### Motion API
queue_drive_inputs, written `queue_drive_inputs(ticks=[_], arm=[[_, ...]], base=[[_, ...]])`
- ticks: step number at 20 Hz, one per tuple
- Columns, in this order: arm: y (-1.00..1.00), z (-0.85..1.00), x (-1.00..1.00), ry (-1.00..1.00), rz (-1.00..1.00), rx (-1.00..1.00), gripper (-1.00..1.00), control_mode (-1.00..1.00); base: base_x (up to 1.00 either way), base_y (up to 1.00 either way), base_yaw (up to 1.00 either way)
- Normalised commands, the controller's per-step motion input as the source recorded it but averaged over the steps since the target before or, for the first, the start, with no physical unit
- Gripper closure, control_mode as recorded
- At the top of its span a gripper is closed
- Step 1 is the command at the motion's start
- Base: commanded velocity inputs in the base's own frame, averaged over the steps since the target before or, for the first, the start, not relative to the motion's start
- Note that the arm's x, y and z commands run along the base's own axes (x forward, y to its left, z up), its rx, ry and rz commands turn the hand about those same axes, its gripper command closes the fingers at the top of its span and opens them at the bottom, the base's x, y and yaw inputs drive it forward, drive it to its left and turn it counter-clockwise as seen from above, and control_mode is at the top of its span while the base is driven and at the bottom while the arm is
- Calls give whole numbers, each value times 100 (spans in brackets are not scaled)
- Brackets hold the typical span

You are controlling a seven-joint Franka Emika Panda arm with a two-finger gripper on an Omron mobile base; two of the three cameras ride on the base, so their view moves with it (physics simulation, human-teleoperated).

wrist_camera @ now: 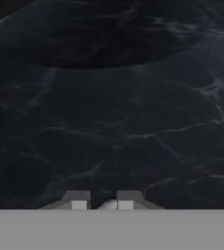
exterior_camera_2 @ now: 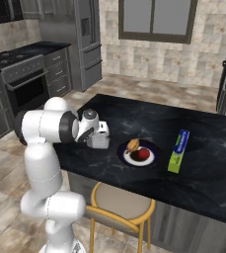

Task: Retrieve the tupperware and aluminum foil from the cabinet and place them on the dining counter near the plate with tomato and chicken drumstick to prepare for storing leftovers.

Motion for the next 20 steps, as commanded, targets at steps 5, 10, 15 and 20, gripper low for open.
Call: queue_drive_inputs(ticks=[5, 10, 15, 20], arm=[[-41, -2, -1, -5, 0, 1, -100, -100], [-48, 1, -8, -15, 4, 2, -100, -100], [-2, 32, -5, -15, 16, 0, -100, -100], [-1, 62, -26, -2, 15, 0, -100, -100]], base=[[0, 0, 0], [0, 0, 0], [0, 0, 0], [0, 0, 0]])
